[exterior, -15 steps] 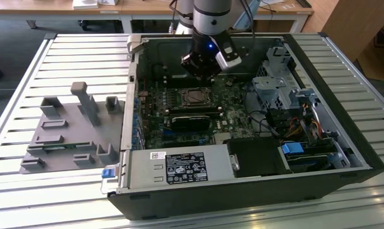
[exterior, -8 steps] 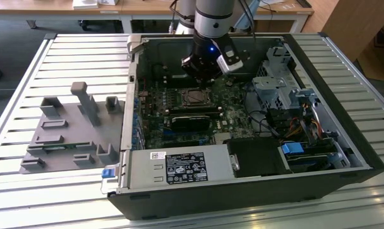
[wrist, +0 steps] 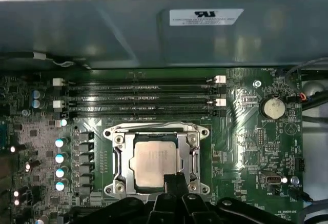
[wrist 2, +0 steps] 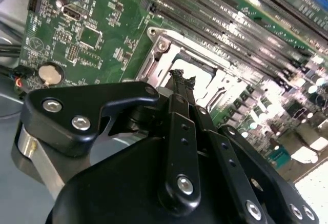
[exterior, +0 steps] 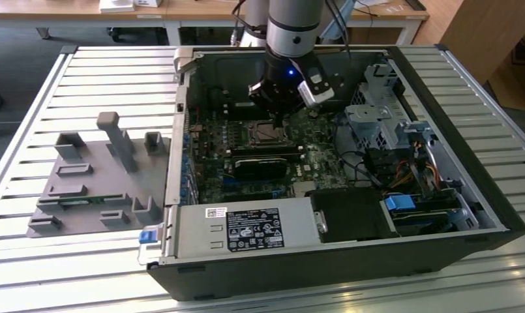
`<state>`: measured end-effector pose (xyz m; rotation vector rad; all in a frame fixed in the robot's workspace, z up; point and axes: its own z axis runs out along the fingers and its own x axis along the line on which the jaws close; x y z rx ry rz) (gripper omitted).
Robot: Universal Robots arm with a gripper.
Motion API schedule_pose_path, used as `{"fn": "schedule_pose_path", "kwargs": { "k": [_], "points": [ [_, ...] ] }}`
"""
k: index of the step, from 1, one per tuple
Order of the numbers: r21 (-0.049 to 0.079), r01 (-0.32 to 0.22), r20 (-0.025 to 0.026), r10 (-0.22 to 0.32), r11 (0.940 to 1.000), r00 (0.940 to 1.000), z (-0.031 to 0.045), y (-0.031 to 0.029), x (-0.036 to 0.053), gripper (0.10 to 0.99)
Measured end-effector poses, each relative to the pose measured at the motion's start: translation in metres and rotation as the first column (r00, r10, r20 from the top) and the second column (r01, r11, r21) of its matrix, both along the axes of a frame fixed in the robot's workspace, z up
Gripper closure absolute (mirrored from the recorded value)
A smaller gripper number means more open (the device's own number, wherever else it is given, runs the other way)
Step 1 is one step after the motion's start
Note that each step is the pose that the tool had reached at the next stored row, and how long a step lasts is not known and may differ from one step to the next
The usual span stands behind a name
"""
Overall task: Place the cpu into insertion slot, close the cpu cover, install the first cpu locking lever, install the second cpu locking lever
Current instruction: 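Install the second cpu locking lever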
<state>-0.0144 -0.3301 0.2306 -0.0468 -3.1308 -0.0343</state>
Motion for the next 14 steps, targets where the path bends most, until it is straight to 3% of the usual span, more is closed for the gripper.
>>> {"fn": "schedule_pose_path", "kwargs": {
  "k": [3,8,14],
  "points": [
    [0.000,-0.014,-0.0003,0.014,0.9999,0.9999,-0.0009,-0.0026,-0.0001,0.980],
    [0.006,-0.014,-0.0001,0.014,0.9999,0.9999,-0.0015,-0.0128,0.0000,0.980],
    [0.017,-0.016,0.0038,0.016,0.9997,0.9999,-0.0015,-0.0192,-0.0007,0.980]
  ]
}}
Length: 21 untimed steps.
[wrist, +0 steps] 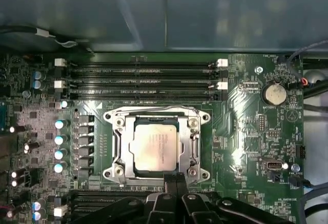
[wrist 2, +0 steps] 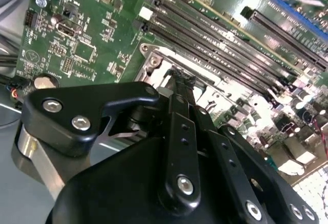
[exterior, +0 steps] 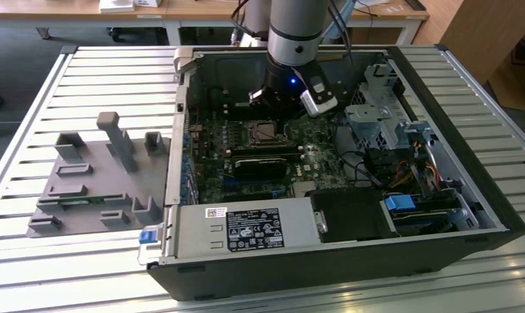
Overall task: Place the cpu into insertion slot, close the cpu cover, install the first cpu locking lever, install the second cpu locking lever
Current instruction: 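Install the second cpu locking lever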
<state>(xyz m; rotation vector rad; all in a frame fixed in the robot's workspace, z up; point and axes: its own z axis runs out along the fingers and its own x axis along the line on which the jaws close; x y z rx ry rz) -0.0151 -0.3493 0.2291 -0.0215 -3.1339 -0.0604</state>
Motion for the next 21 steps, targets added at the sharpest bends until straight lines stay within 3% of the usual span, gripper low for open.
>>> {"fn": "schedule_pose_path", "kwargs": {
  "k": [12,21],
  "points": [
    [0.000,-0.002,0.0000,0.002,1.0000,1.0000,-0.0002,-0.0122,-0.0026,0.980],
    [0.000,-0.002,0.0000,0.002,1.0000,1.0000,-0.0003,-0.0128,-0.0245,0.980]
  ]
}}
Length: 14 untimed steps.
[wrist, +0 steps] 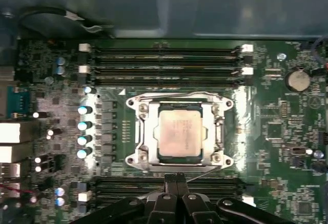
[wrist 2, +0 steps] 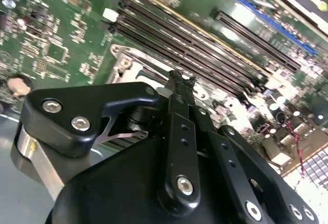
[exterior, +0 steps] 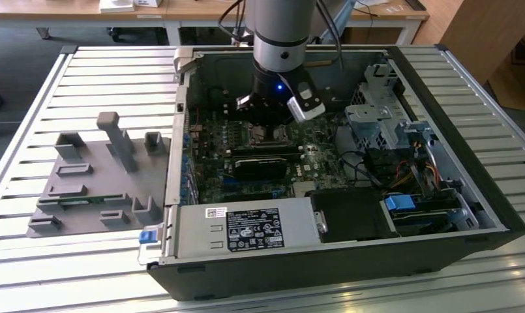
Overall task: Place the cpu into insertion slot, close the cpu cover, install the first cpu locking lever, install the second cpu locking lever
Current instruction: 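Install the second cpu locking lever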
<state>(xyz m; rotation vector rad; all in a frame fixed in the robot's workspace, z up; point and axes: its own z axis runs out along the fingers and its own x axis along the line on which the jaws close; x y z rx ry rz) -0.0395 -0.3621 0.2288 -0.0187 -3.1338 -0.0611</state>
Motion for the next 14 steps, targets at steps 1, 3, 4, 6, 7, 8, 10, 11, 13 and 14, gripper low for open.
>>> {"fn": "schedule_pose_path", "kwargs": {
  "k": [1,3,4,6,7,8,10,11,13,14],
  "points": [
    [0.000,0.000,0.0000,0.000,1.0000,1.0000,0.0000,0.0000,-0.0020,0.980],
    [0.000,0.000,0.0000,0.000,1.0000,1.0000,-0.0001,0.0000,-0.0050,0.980],
    [0.000,0.000,0.0000,0.000,1.0000,1.0000,-0.0002,0.0000,-0.0057,0.980],
    [0.000,0.000,-0.0001,0.000,1.0000,1.0000,-0.0002,-0.0002,-0.0069,0.980],
    [0.002,0.000,-0.0002,0.000,1.0000,1.0000,-0.0002,-0.0005,-0.0074,0.980],
    [0.005,0.000,-0.0001,0.000,1.0000,1.0000,-0.0002,-0.0010,-0.0079,0.980],
    [0.013,0.000,0.0000,0.000,0.9999,1.0000,-0.0002,-0.0026,-0.0088,0.980],
    [0.016,0.000,0.0000,0.000,0.9999,1.0000,-0.0003,-0.0040,-0.0091,0.980],
    [0.023,0.000,0.0000,0.000,0.9997,1.0000,-0.0002,-0.0067,-0.0098,0.980],
    [0.026,0.000,0.0000,0.000,0.9997,1.0000,-0.0002,-0.0081,-0.0102,0.980]
  ]
}}
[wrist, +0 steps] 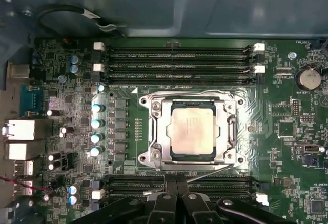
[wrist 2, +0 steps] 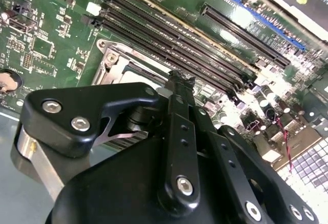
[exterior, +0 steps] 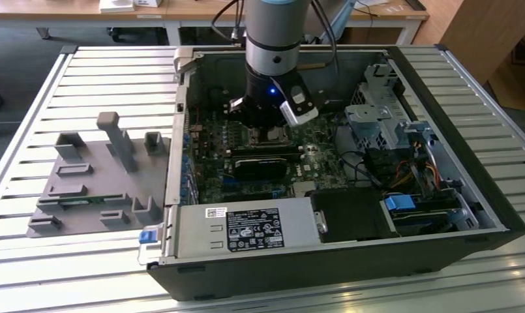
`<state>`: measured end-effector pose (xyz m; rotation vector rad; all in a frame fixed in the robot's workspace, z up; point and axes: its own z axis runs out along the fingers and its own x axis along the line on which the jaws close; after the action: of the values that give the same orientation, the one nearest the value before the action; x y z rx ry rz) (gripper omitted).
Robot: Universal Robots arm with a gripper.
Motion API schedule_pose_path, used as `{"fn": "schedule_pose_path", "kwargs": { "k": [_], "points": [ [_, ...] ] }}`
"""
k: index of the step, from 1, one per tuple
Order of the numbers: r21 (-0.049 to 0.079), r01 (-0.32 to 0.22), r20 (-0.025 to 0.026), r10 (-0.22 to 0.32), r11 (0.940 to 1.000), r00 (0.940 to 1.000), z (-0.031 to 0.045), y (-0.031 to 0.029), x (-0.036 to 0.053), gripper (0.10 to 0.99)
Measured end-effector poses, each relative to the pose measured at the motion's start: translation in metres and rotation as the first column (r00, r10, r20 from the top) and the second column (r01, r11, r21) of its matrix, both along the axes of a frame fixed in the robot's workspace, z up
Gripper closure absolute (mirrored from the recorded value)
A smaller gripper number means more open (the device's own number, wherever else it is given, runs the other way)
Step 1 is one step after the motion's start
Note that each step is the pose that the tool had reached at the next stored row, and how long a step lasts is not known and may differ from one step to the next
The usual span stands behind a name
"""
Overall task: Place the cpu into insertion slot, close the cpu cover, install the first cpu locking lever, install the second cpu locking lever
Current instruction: 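Install the second cpu locking lever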
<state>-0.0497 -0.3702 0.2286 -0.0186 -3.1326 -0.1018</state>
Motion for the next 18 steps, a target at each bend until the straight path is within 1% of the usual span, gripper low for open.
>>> {"fn": "schedule_pose_path", "kwargs": {
  "k": [2,5,11,18],
  "points": [
    [0.006,0.000,0.0001,0.000,1.0000,1.0000,0.0000,-0.0021,-0.0013,0.980],
    [0.013,0.000,0.0000,0.000,0.9999,1.0000,0.0000,-0.0037,-0.0051,0.980],
    [0.015,0.000,0.0001,0.000,0.9999,1.0000,-0.0009,-0.0040,-0.0075,0.980],
    [0.020,0.000,0.0000,0.000,0.9998,1.0000,-0.0063,-0.0040,-0.0077,0.980]
  ]
}}
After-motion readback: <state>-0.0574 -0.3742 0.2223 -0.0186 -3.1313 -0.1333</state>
